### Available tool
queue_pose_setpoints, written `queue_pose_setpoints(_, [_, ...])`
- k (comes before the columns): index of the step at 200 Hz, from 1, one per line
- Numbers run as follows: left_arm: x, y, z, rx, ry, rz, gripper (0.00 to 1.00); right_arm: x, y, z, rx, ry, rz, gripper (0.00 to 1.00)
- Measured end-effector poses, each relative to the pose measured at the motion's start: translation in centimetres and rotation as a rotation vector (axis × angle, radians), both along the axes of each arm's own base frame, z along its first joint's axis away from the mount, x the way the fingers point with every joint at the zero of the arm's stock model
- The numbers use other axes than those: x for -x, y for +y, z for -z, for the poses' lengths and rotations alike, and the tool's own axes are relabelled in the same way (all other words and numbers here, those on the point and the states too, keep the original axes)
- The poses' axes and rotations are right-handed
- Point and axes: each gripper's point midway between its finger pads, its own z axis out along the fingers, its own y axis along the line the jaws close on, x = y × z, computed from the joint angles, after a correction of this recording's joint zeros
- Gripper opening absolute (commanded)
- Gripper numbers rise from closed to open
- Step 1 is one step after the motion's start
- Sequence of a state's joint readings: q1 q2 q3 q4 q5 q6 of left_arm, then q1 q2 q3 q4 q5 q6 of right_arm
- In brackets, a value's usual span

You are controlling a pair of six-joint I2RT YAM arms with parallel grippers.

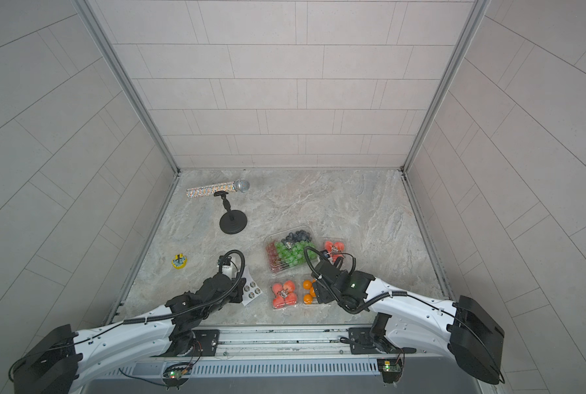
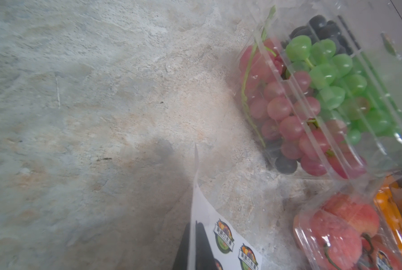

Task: Label fruit boxes
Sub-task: Stick the label on the fruit box.

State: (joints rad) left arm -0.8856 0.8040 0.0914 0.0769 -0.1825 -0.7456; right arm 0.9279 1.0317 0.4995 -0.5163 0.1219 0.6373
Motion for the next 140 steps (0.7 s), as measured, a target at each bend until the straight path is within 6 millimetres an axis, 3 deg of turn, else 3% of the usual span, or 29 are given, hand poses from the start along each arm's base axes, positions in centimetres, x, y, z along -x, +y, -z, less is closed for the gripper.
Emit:
queue_pose_setpoints(54, [0.0, -0.1, -0.1, 0.003, -0.002, 0.004, 0.02, 0.0, 0.3, 0.2, -0.091, 0.018, 0.010, 0.99])
queue_pose_setpoints(140, [0.0, -0.2, 0.1, 0.002, 0.001, 0.008, 0.03, 0.3, 1.4, 0.0, -0.149, 0.039, -0.018, 1.00])
